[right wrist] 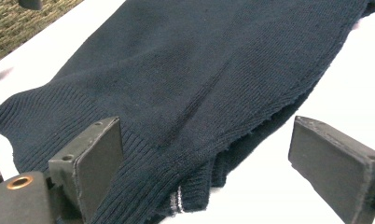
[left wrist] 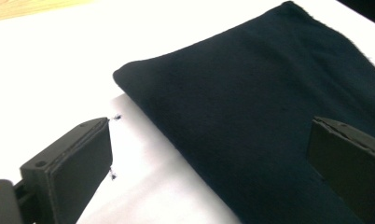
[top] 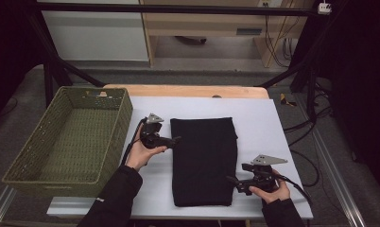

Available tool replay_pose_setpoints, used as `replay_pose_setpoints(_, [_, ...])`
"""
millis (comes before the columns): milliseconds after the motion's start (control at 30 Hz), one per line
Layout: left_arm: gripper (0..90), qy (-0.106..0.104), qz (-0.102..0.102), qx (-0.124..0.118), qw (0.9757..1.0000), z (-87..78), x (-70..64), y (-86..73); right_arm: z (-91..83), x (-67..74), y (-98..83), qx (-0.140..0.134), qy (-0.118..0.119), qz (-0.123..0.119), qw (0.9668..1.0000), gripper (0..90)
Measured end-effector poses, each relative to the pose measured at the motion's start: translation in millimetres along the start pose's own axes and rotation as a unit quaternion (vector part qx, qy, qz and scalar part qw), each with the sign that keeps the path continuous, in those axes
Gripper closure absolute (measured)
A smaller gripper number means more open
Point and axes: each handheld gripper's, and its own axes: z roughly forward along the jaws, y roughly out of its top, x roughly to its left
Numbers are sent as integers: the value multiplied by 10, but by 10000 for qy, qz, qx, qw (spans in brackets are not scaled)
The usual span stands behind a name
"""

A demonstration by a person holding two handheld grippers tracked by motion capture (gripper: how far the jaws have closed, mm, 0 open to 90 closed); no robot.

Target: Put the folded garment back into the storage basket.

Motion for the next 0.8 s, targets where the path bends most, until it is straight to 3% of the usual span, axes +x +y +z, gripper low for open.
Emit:
replay_pose_setpoints(400, [32,237,-176,-49,9996,198,83,81,16,6,-12,78,-18,-3,10000,100])
replay_pose_setpoints(800, [112,364,-52,283,9989,454,125,104,42,10,-20,127,-12,14,9999,99])
